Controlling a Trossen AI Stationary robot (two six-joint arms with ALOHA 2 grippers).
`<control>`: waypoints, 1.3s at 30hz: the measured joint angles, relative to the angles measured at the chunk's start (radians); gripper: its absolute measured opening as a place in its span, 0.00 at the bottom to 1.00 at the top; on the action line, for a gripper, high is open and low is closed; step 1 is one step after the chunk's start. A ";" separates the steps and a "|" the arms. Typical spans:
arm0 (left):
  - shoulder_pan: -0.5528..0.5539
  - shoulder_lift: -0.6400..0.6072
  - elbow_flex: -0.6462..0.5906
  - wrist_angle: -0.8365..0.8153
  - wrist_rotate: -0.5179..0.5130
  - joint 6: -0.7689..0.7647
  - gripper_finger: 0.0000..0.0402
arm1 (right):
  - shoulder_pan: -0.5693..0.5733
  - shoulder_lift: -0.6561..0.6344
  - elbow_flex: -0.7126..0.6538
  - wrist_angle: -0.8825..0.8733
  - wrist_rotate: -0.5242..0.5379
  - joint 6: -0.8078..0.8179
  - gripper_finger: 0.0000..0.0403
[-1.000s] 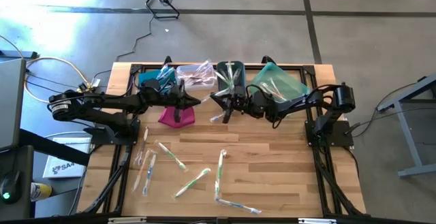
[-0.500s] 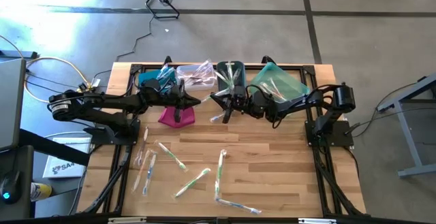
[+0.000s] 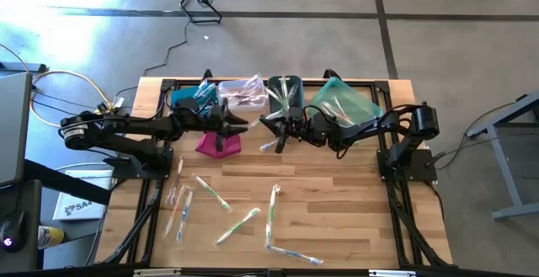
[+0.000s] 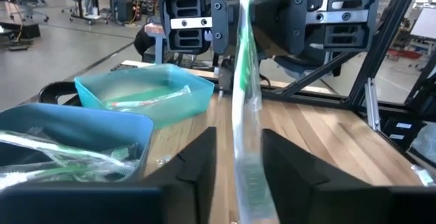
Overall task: Pick & Place Toothbrushes
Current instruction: Put the green toothbrush into the dark blue bin
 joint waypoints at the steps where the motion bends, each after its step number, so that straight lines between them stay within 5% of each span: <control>1: 0.000 0.000 0.000 -0.002 0.000 0.000 0.30 | 0.000 0.000 0.000 0.000 0.000 0.000 0.05; 8: 0.000 0.000 0.000 -0.003 -0.001 0.000 0.38 | 0.000 0.000 0.000 0.003 0.001 0.000 0.05; 39: 0.000 0.000 0.000 -0.033 -0.001 0.033 0.39 | 0.000 0.000 0.000 0.004 0.003 0.001 0.05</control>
